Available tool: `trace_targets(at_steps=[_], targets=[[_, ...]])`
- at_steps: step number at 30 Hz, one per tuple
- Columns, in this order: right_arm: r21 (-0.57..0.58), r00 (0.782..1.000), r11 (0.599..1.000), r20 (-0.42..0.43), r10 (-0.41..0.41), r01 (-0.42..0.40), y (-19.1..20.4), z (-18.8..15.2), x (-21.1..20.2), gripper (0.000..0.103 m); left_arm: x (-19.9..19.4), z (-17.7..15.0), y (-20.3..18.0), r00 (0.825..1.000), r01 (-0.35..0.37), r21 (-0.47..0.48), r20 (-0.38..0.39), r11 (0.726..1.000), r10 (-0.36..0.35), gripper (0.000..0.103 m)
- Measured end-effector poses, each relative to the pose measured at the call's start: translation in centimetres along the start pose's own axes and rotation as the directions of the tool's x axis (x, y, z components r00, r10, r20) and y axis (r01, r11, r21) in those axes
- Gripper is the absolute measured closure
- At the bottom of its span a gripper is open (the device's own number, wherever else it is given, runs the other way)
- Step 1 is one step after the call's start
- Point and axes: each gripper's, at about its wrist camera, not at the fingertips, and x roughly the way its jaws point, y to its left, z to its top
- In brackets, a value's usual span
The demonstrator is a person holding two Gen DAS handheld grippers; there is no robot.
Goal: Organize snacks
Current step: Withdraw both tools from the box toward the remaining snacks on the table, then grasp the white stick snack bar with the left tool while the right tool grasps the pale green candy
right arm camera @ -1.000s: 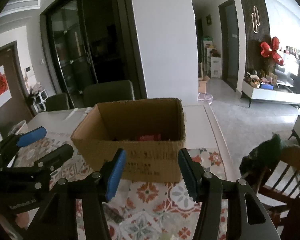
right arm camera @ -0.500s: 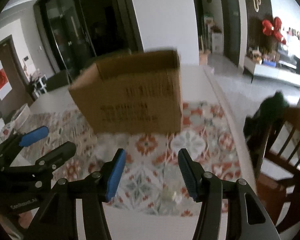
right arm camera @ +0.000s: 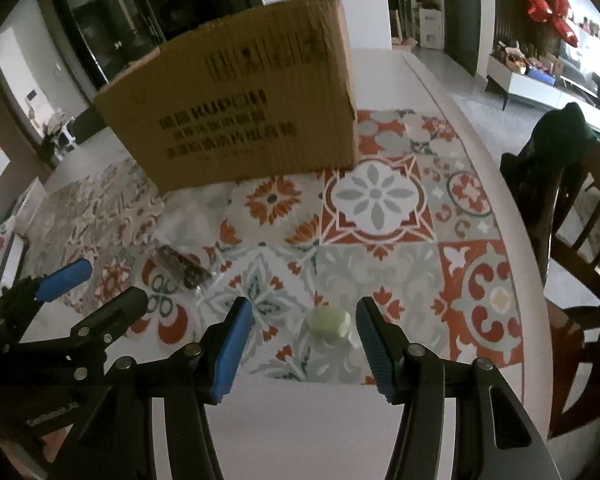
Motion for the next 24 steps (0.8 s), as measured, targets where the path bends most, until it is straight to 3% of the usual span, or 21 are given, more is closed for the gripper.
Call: trace_targets(at_steps=[20, 24], targets=[[-0.016, 0.998, 0.998, -0.023, -0.064, 0.063, -0.3, -0.3, 2.3, 0.048, 1.9, -0.6, 0.4, 0.998, -0.002, -0.027, -0.057, 1.0, 0.0, 0.018], [-0.021, 0.997, 0.997, -0.016, -0.077, 0.077, -0.3, 0.0, 2.4, 0.055, 2.0, -0.5, 0.5, 0.998, -0.003, -0.031, -0.06, 1.0, 0.001, 0.019]])
